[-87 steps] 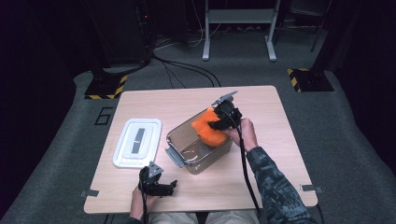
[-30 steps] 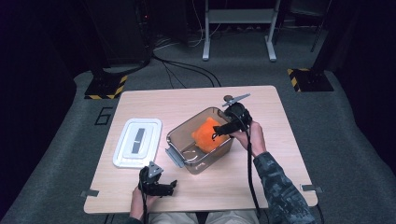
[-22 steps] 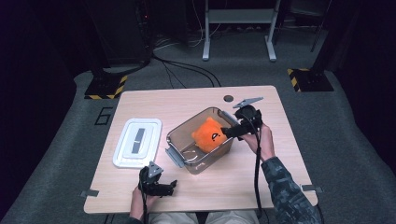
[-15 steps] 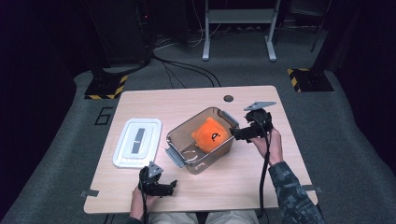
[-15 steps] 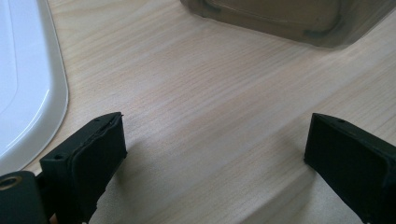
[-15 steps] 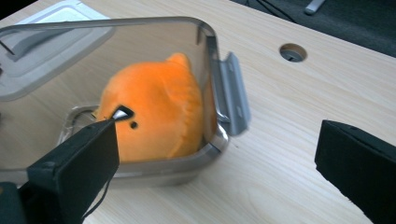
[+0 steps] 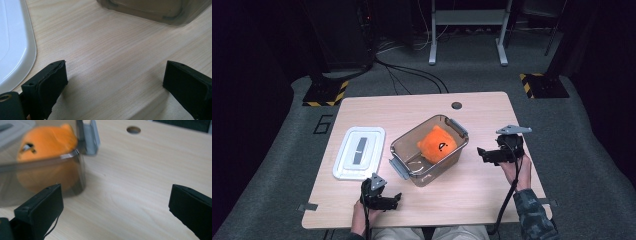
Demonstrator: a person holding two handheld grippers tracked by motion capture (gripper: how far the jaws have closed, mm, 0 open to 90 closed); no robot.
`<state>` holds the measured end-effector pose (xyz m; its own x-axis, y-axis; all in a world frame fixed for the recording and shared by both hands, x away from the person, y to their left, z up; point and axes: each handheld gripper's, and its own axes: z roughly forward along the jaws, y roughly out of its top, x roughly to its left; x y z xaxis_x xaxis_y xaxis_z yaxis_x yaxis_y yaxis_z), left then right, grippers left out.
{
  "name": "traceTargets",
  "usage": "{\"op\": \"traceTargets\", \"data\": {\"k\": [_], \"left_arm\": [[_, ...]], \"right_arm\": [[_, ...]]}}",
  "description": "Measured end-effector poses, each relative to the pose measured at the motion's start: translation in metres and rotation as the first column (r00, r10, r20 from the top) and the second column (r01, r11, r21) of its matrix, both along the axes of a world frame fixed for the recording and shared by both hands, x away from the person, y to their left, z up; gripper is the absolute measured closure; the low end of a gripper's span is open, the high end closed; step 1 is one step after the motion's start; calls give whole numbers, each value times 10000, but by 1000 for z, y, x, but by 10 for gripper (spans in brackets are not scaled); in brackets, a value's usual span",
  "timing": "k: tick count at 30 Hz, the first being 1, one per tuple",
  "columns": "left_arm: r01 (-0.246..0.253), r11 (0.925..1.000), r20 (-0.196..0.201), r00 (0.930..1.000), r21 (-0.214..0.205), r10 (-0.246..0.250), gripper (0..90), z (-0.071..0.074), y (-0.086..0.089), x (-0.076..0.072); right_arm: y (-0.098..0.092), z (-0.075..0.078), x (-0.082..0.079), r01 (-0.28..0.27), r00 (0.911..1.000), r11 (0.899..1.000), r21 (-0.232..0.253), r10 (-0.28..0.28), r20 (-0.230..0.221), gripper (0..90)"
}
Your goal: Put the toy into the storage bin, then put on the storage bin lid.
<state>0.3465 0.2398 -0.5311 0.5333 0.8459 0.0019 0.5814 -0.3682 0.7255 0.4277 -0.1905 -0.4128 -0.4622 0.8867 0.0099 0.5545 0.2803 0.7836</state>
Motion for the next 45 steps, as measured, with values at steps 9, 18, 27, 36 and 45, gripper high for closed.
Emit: {"op": "traceTargets", "data": {"k": [9,18,27,36,45], "left_arm": [[-33,10000,17,10000,-10,33,50,0,0,0],[-41,10000,17,10000,-7,41,51,0,0,0],[-113,9999,-47,9999,-37,113,50,0,0,1],[-289,9996,-65,9996,-80,288,48,0,-1,1],[-889,9960,-94,9960,42,890,28,0,-1,1]], "right_arm": [[-16,-80,0,839,9852,9952,502,-754,-1538,0],[-17,-111,-1,1319,9831,9910,233,-1278,-1311,0],[-6,-116,-3,1079,9894,9923,-616,-1132,-906,0],[-6,-117,-5,1095,9900,9924,-568,-1140,-832,0],[-6,-117,-5,1063,9902,9929,-538,-1107,-854,0]]}}
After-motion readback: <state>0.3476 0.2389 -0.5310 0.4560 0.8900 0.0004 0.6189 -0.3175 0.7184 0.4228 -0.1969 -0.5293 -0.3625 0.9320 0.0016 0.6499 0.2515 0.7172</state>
